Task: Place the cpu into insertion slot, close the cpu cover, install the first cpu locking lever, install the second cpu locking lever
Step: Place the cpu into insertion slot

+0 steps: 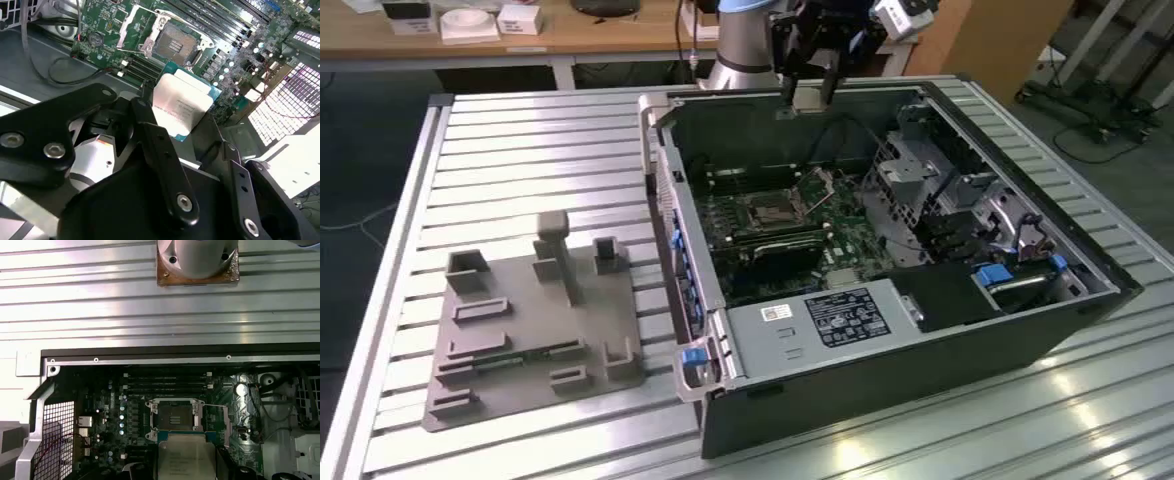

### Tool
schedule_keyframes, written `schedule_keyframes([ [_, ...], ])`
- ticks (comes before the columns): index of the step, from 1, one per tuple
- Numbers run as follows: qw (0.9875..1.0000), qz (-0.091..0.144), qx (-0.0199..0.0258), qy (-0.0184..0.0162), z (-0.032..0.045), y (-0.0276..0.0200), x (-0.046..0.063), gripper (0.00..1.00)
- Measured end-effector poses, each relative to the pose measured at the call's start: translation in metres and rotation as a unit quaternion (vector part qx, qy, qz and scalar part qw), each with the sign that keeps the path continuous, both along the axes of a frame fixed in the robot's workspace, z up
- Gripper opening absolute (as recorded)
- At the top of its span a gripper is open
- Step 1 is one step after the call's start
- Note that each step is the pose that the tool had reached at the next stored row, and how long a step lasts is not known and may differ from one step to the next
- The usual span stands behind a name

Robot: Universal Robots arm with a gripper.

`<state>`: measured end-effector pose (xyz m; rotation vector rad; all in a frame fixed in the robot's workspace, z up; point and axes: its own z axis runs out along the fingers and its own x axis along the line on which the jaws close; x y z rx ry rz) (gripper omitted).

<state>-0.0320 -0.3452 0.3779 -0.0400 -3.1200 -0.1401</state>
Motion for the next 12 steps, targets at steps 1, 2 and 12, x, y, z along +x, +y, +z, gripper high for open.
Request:
schedule_keyframes([
  [1,1.0000,0.000,0.0000,0.0000,0.0000,0.0000,0.0000,0.54],
  [2,1.0000,0.000,0.0000,0.0000,0.0000,0.0000,0.0000,0.54],
  [12,1.0000,0.000,0.0000,0.0000,0.0000,0.0000,0.0000,0.54],
])
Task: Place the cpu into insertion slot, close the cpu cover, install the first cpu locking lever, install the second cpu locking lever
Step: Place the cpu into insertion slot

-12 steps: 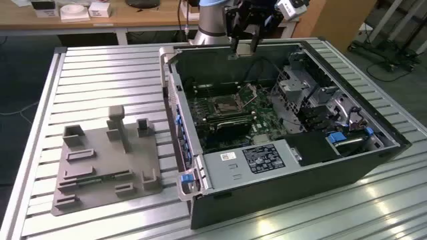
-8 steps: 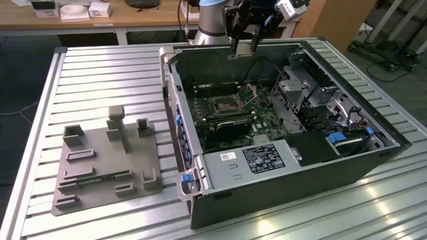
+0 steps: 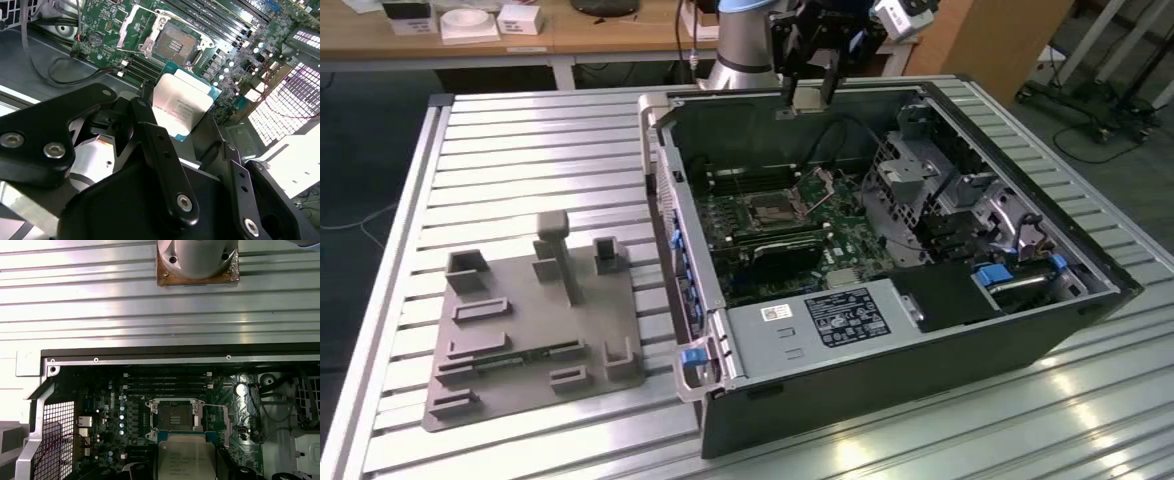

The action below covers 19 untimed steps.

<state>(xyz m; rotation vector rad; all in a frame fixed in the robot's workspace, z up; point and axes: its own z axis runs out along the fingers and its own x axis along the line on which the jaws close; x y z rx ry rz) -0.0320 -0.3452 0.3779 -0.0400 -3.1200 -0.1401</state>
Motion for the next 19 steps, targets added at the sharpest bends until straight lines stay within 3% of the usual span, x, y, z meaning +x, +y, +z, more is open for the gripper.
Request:
schedule_keyframes([
  [19,0.9999,-0.011,0.0000,0.0000,-0.0003,0.0001,-0.0004,0.54],
])
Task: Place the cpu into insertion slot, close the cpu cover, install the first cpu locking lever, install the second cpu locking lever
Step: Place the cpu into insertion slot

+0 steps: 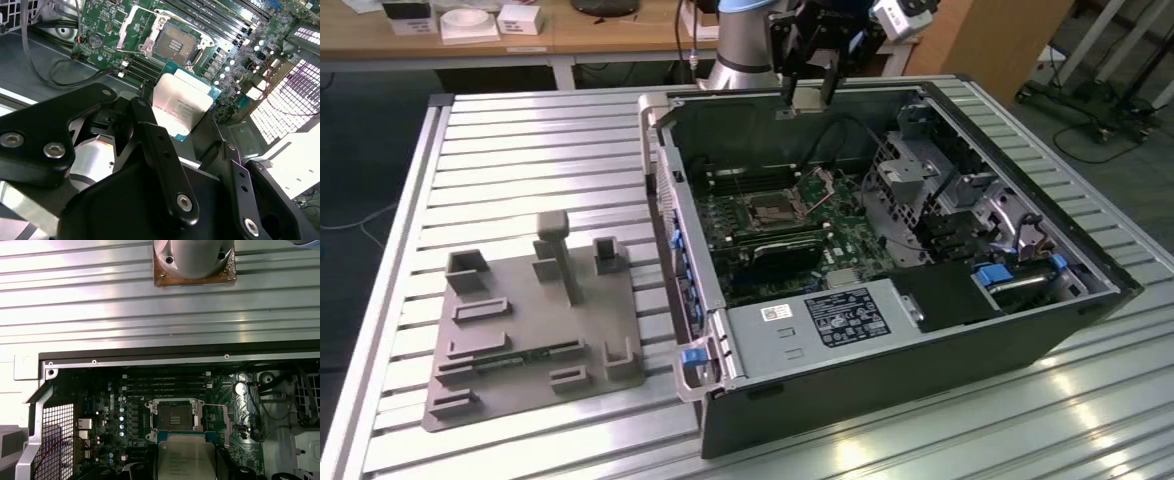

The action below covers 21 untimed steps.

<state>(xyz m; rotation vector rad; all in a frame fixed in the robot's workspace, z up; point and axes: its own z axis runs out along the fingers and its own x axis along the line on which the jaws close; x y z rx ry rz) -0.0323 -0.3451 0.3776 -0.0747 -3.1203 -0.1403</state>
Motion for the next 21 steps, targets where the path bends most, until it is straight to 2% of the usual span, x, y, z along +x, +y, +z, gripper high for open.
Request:
schedule_keyframes([
  [10,1.0000,-0.003,0.0000,0.0000,-0.0001,0.0000,-0.0003,0.54],
  [21,0.9998,-0.018,0.0000,0.0000,-0.0003,0.0000,-0.0020,0.54],
])
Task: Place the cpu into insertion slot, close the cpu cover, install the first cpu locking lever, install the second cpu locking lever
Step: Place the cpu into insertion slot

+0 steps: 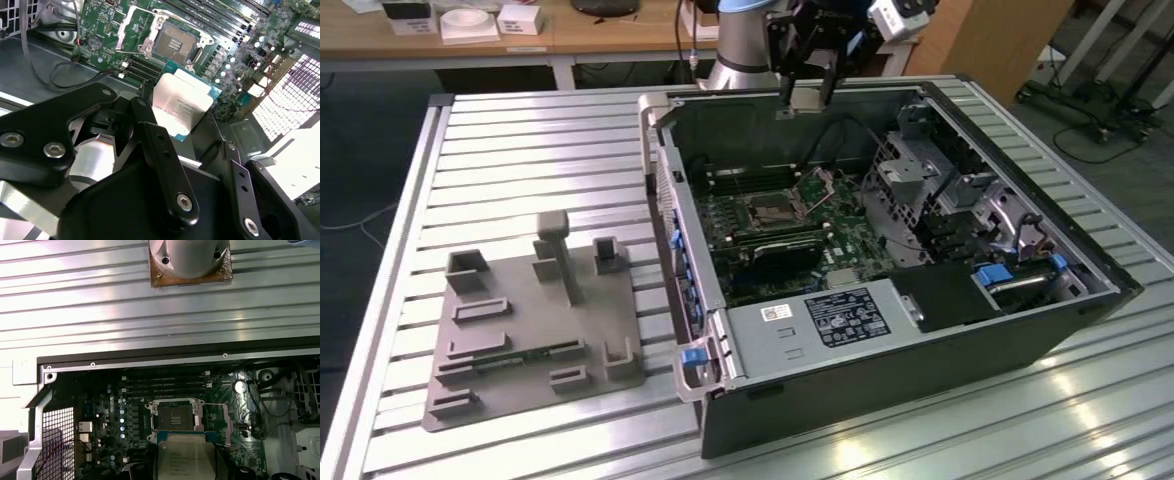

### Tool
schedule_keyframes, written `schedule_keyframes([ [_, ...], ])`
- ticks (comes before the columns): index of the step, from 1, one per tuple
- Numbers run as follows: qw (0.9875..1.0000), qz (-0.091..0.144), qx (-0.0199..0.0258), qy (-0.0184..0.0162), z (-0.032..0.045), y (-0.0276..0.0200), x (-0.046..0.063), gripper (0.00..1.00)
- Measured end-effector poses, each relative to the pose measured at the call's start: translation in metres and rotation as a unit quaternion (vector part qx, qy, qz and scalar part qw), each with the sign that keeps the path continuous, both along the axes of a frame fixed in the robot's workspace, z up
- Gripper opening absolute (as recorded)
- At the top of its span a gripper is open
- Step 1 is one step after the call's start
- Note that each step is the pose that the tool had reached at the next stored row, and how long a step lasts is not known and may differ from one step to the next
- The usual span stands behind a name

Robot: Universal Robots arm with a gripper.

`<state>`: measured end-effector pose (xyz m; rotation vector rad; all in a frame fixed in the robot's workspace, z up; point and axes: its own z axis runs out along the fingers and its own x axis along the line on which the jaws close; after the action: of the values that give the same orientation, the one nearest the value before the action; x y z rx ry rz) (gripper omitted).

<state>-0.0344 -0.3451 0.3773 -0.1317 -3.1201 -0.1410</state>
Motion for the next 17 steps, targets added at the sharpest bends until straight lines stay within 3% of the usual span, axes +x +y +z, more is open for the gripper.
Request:
schedule_keyframes([
  [17,0.9994,-0.035,0.0000,0.0000,-0.0003,0.0000,-0.0020,0.54],
])
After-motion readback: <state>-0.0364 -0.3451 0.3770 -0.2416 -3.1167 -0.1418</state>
